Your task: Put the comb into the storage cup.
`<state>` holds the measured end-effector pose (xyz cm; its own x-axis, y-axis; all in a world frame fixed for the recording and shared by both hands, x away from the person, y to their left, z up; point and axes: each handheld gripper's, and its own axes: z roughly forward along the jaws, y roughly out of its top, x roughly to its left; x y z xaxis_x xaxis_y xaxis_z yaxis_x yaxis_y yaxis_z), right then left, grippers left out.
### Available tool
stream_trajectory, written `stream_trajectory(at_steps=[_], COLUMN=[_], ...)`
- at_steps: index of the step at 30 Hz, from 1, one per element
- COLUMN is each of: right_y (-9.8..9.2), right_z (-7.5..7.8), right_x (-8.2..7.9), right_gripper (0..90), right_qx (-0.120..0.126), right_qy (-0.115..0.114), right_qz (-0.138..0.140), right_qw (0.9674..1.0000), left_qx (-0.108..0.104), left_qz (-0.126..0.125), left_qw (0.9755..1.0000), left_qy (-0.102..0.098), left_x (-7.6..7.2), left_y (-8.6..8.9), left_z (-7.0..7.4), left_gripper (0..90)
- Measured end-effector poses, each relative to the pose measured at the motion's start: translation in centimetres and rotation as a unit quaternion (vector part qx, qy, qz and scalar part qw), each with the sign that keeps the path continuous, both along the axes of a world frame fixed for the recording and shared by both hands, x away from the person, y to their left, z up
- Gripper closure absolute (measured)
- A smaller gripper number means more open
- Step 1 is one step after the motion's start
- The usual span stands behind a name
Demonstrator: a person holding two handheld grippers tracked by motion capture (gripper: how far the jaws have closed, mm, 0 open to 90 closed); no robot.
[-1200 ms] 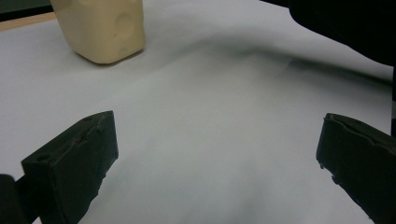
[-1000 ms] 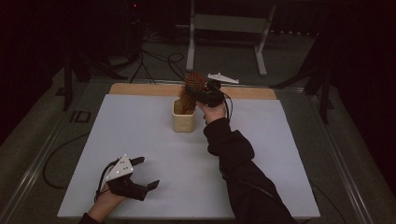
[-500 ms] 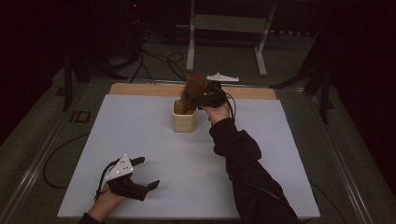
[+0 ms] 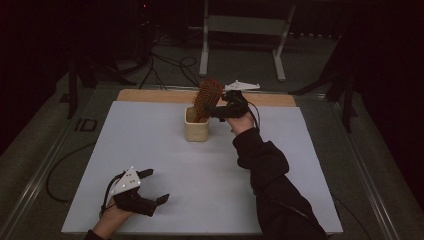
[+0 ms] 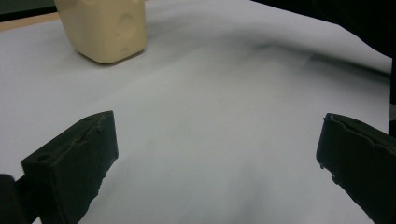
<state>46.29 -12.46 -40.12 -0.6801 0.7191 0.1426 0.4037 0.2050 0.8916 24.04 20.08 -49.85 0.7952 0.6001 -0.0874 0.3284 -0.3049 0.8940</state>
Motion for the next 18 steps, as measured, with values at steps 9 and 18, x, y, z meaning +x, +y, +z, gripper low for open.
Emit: stream_trajectory(at_steps=[9,18], right_y=[-1.8,-3.5], right_z=[-0.3,-1.2], right_x=[-1.4,-2.9], right_gripper=[10.3,10.2], right_qx=[-0.016,-0.025], right_qy=[-0.010,-0.002], right_qz=[-0.001,0.003], right_qw=[0.9998,0.9997], left_qx=[-0.001,-0.001], left_qz=[-0.001,-0.003], left_qw=[1.0000,1.0000], left_qy=[0.002,0.001], left_x=[-0.1,-0.2], left_y=[-0.1,-0.1], left_z=[0.0,0.0], left_gripper=[0.0,0.0])
